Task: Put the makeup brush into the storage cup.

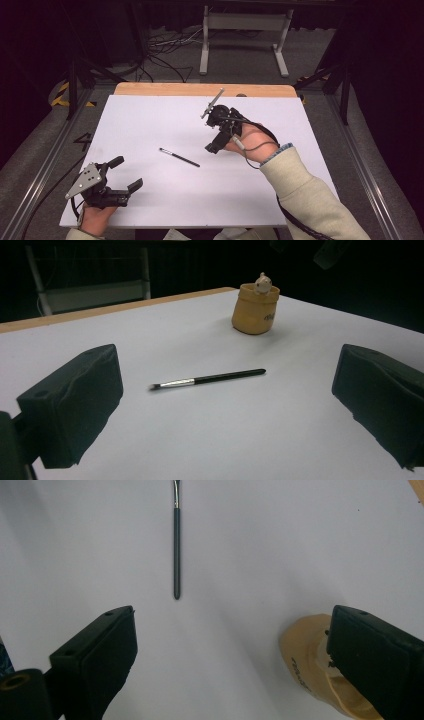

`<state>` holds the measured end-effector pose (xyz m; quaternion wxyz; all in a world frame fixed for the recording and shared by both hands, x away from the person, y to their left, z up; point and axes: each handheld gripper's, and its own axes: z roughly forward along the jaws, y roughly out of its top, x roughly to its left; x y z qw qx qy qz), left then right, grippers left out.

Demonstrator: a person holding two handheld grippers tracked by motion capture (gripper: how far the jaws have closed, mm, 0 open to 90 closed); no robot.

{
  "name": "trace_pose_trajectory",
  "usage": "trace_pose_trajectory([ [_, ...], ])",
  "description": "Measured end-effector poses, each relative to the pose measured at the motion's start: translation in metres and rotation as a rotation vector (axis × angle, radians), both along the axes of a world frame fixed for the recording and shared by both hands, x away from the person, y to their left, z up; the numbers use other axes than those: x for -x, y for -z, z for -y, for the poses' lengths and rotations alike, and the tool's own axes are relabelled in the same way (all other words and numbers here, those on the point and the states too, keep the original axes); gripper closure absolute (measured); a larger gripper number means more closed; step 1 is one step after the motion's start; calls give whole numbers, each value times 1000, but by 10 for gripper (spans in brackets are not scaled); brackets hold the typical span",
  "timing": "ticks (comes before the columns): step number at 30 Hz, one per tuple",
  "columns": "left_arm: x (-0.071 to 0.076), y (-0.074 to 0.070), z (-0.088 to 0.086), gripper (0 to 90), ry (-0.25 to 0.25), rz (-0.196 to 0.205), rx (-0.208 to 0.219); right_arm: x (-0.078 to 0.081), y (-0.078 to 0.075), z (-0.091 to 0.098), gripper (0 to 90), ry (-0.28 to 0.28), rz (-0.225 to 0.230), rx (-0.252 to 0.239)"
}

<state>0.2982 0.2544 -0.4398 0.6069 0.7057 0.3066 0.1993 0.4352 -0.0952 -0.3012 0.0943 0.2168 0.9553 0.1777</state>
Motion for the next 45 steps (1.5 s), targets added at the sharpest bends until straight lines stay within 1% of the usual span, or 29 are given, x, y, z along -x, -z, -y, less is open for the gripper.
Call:
trace_pose_trajectory([
  [3,2,0,-2,7,-6,1,3,-4,1,-9,63,-6,-8,7],
  [5,2,0,-3,7,-2,2,-5,-6,2,-13,63,-12,-8,6],
  [12,2,1,-2,7,-7,3,5,-14,7,-27,61,-11,-22,10],
  [18,0,1,-1,7,5,-5,4,-20,9,-41,61,-17,-26,7],
  [23,-2,0,0,7,9,-2,14,-24,16,-53,62,-16,-39,24],
  [26,-3,0,1,7,16,2,8,-25,18,-57,65,-16,-36,31],
  [30,-5,0,4,7,27,2,4,-26,25,-66,65,-22,-39,44],
  [31,-6,0,4,6,33,10,-5,-27,27,-68,66,-27,-43,44],
  [35,-8,0,6,6,40,3,0,-28,37,-77,67,-32,-57,74],
  [36,-8,0,6,7,39,1,7,-29,40,-79,67,-32,-62,78],
  [38,-8,0,6,6,38,-2,12,-29,42,-81,68,-31,-62,80],
  [39,-9,0,6,7,38,8,5,-30,48,-84,72,-32,-61,83],
  [40,-9,0,7,7,43,-1,11,-30,50,-85,74,-31,-64,82],
  [41,-10,0,7,7,45,8,0,-30,52,-86,75,-31,-60,85],
  [42,-10,0,7,7,45,8,0,-30,52,-86,75,-31,-60,85],
  [43,-10,1,9,8,48,4,7,-31,57,-88,79,-26,-67,93],
  [44,-10,1,9,11,48,4,7,-31,60,-89,83,-24,-69,91],
  [45,-10,0,8,11,50,9,4,-31,60,-89,83,-24,-69,91],
])
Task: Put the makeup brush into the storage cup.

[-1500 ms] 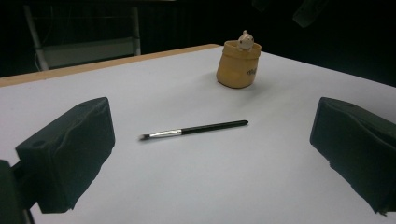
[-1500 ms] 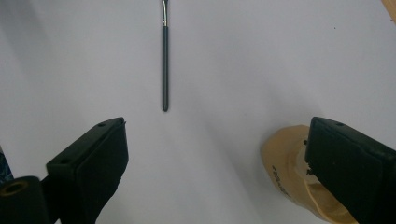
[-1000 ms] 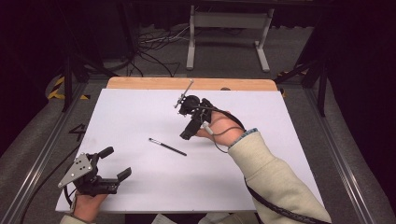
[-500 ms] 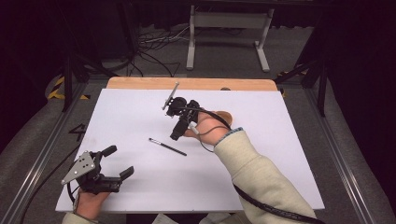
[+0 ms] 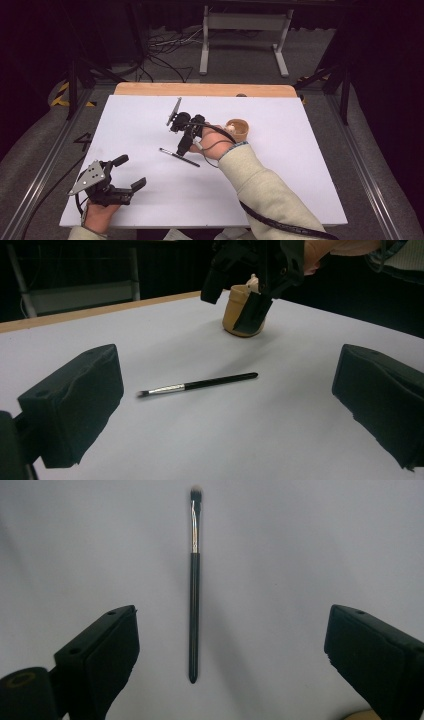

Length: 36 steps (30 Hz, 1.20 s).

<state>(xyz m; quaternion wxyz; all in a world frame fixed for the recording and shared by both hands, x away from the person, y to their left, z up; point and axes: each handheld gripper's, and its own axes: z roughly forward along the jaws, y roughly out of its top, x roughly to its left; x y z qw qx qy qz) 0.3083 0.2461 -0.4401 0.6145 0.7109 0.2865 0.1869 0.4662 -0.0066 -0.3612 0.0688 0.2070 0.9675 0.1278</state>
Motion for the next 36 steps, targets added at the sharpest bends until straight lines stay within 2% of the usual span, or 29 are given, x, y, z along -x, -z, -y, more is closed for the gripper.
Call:
trace_pose_trajectory([
  [11,-1,0,0,13,-1,-7,10,-3,24,-3,117,14,-47,5],
  [17,-2,0,0,12,-1,-6,11,-2,35,-5,149,20,-58,23],
  [22,-2,0,0,12,-3,-7,16,-3,41,-5,173,34,-64,16],
  [26,-1,0,0,12,-2,-18,17,-2,49,-5,213,36,-66,32],
  [36,-2,0,0,17,4,-13,13,0,56,-8,335,30,-75,40],
])
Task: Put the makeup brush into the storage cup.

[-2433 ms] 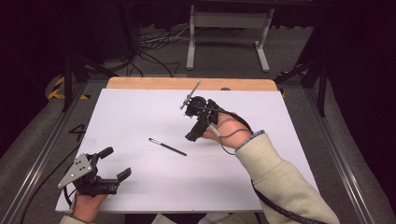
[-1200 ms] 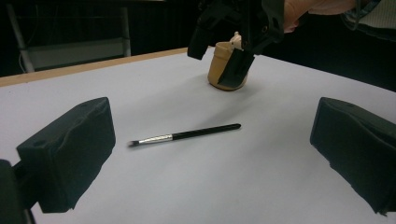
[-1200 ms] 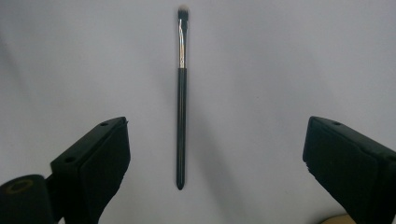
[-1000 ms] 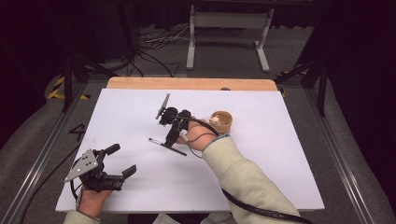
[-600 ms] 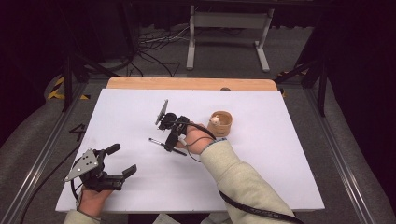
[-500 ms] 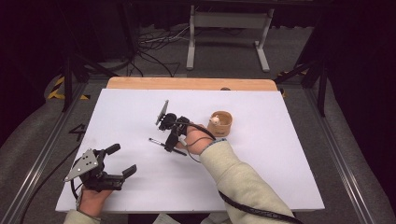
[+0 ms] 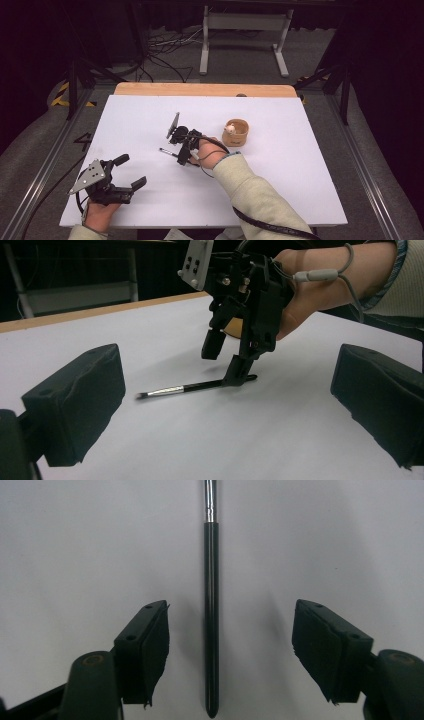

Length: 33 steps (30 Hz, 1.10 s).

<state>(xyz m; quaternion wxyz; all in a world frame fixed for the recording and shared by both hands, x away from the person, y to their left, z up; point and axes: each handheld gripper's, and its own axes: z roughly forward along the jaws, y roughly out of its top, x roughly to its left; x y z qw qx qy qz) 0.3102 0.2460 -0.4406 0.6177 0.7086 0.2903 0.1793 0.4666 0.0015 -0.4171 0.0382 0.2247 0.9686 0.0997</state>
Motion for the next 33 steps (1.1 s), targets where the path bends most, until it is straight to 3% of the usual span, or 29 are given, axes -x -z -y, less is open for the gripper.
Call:
trace_pose_trajectory([
  [5,0,0,-1,18,-4,6,-2,1,2,-2,450,-6,-15,9],
  [18,0,0,-1,20,-8,-1,1,1,7,-4,579,-8,-33,41],
  [33,0,1,-1,20,-7,-8,-2,1,6,-4,802,-6,-45,56],
])
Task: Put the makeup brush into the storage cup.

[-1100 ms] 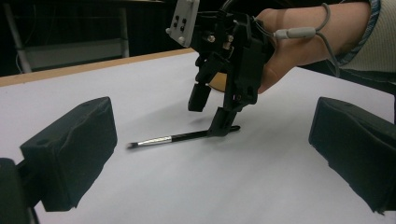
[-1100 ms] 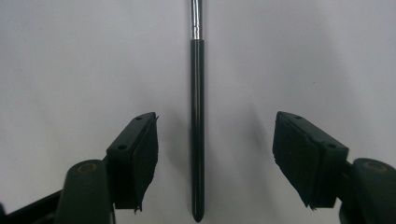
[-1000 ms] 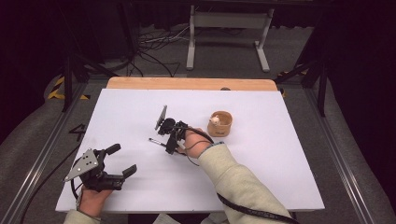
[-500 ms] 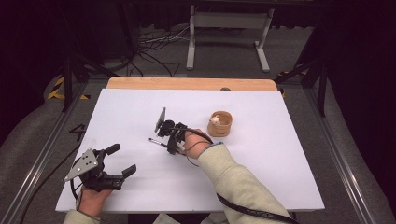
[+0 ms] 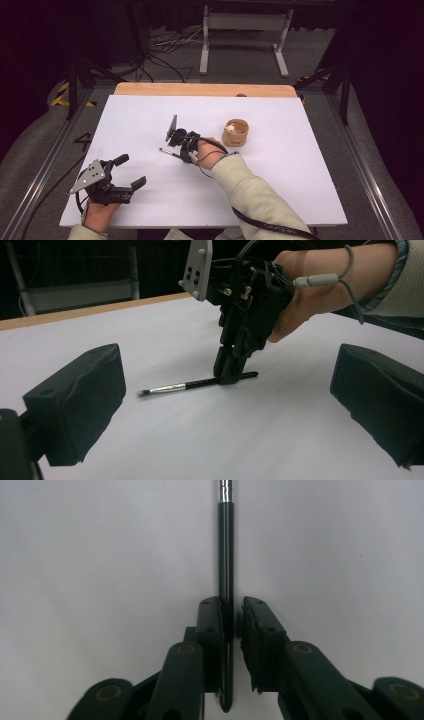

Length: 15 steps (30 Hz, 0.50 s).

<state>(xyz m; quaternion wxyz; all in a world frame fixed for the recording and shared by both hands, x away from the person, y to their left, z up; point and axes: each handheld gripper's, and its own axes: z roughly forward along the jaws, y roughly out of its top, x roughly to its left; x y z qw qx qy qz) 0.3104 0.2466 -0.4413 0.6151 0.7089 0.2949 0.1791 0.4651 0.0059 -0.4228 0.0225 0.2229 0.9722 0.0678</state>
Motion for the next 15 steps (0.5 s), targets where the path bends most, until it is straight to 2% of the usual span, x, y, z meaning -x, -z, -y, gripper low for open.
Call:
trace_pose_trajectory([
  [15,-1,1,0,21,4,-2,-4,0,0,-1,838,-17,1,5],
])
